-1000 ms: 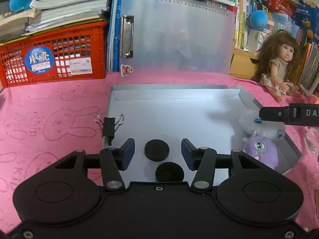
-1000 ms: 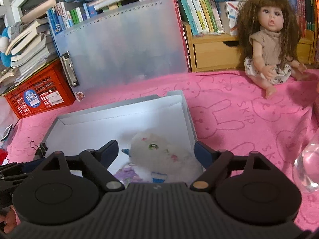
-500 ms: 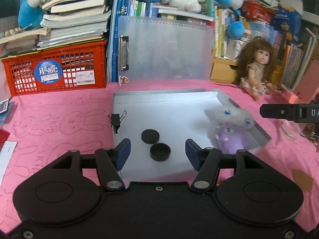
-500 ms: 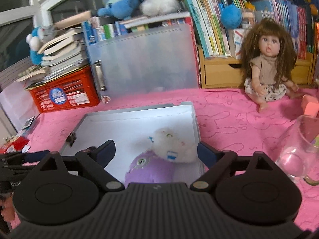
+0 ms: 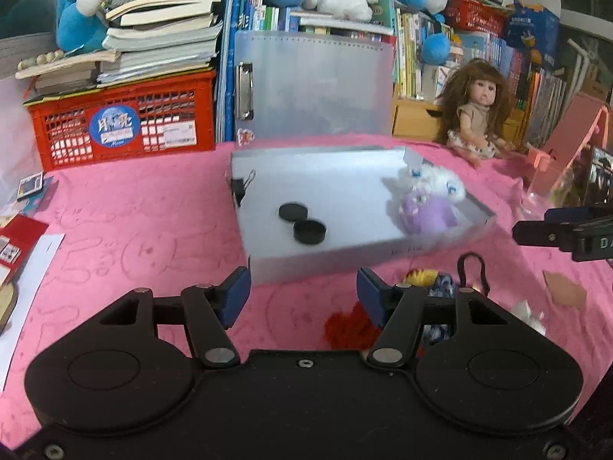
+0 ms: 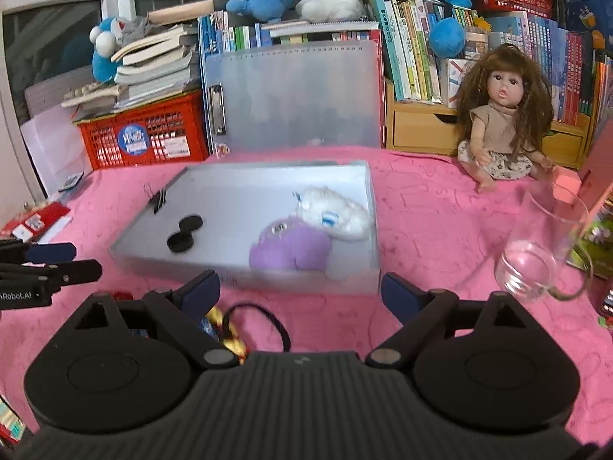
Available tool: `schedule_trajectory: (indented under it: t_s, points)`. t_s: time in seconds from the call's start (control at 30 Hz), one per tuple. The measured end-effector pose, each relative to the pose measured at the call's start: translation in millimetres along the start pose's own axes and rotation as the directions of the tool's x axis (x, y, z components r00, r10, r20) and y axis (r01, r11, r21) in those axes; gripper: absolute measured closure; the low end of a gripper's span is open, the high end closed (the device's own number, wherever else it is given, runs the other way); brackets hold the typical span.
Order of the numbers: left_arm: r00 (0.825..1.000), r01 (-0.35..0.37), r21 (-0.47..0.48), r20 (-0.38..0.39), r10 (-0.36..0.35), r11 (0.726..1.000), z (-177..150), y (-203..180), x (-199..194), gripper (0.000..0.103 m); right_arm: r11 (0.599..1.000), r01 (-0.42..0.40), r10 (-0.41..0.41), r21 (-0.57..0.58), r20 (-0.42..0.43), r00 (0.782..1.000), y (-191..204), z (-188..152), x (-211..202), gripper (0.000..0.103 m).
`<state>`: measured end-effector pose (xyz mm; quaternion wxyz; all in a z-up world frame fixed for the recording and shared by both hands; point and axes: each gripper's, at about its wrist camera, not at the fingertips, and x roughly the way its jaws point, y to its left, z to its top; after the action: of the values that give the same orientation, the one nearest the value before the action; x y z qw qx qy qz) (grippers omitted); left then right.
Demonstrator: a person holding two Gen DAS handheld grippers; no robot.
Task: Organize objects
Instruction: 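Grasp a third black disc with the left tool while the right tool grasps the small white folded item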
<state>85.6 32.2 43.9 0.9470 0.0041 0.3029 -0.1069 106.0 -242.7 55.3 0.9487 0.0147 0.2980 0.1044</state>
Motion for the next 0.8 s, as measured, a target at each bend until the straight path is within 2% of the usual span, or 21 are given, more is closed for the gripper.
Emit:
schedule_trajectory:
  t_s: [0.23,0.47,0.67,0.8]
  points:
    - [1.000,0.005,0.006,-0.022,-0.005,1.000,-25.8,1.2,-11.0,0.044,1.000,0.002,-0.002,-0.013,-0.019,1.000,1.7,-22.3,-9.1,0.007]
    - [0.999,0.022,-0.026,-0.030,-0.023,0.999,-48.0,1.2,-27.6,0.046,1.000,-0.002,0.001,-0.016,-0.057,0.998,4.7,-47.7,-11.2,0.007]
    - [0.999,0.029,-0.045,-0.039,-0.031,0.999,-59.1,2.7,-38.9,0.054,1.000,0.000,0.000,-0.005,-0.065,0.998,4.1,-56.7,-12.5,0.008]
    - [0.999,0.034,-0.050,-0.037,-0.035,0.998,-64.0,1.9,-45.5,0.064,1.000,-0.007,0.007,-0.008,-0.068,0.998,5.7,-59.6,-13.1,0.012]
